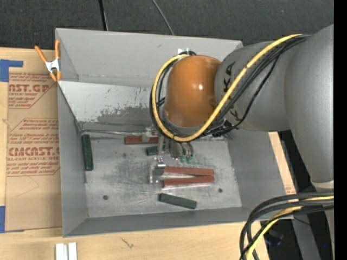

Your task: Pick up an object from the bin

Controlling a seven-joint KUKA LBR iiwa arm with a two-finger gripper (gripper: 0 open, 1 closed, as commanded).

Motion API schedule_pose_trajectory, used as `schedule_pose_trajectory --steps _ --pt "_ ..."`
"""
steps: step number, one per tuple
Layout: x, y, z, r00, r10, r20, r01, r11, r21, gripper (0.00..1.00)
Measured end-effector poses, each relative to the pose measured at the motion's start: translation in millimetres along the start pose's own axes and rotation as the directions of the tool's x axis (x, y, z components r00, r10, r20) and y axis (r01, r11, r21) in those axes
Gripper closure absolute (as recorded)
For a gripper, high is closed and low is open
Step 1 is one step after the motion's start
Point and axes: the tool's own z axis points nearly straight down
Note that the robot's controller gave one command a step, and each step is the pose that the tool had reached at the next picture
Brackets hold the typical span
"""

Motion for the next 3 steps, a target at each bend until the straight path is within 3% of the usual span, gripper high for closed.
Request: schedule_pose_trajectory --steps 1,2,3 --pt "5.4 -33 31 0.992 -0.128 0.002 0.128 0.992 0.0 0.0" --pt "-20.7 -56 71 0.969 0.247 0.01 -0.246 0.969 -0.007 1.0" --pt "-20.7 -56 71 0.969 0.247 0.01 -0.247 0.969 -0.007 1.0"
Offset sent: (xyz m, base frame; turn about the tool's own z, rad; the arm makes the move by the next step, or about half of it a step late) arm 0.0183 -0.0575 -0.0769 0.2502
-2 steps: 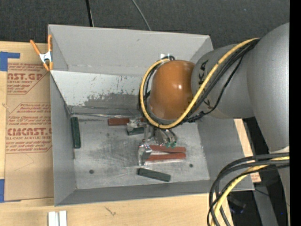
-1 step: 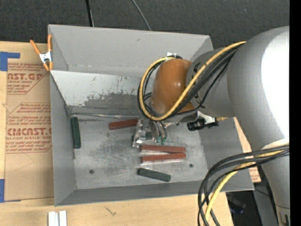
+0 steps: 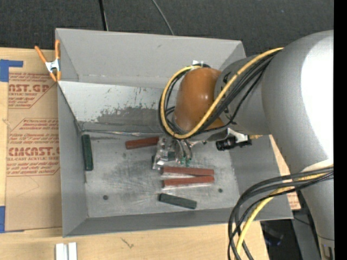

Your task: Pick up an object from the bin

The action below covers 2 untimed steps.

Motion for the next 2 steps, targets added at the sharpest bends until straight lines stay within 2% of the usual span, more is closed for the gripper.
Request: schedule_pose_trajectory --steps 1,2 --pt "0.7 7 -36 1.0 -0.006 -0.011 0.006 1.0 0.007 1.0" --pt "0.6 -13 -56 1.0 0.016 -0.007 -0.016 1.0 0.005 1.0"
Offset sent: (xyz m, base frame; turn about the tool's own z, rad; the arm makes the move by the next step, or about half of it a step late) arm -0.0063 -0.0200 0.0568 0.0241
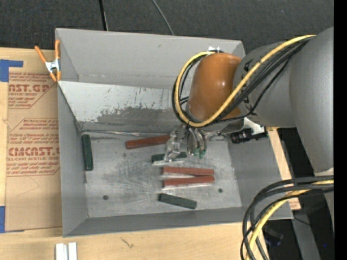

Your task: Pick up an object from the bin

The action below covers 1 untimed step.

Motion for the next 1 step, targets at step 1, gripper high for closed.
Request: schedule_pose_trajectory --steps 1 --pt "0.4 3.4 -61.1 0.992 -0.122 -0.005 0.122 0.992 0.003 1.0"
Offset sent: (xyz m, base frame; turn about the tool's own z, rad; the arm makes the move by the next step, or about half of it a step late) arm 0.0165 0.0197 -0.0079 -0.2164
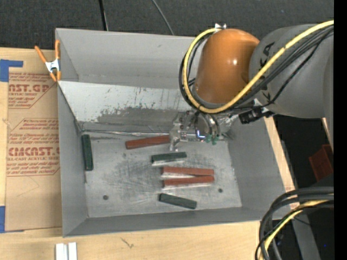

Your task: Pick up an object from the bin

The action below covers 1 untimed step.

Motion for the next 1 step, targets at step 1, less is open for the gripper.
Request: schedule_pose_trajectory --steps 1 --pt "-13.3 18.4 73.7 0.996 -0.093 -0.001 0.093 0.996 -0.001 0.0"
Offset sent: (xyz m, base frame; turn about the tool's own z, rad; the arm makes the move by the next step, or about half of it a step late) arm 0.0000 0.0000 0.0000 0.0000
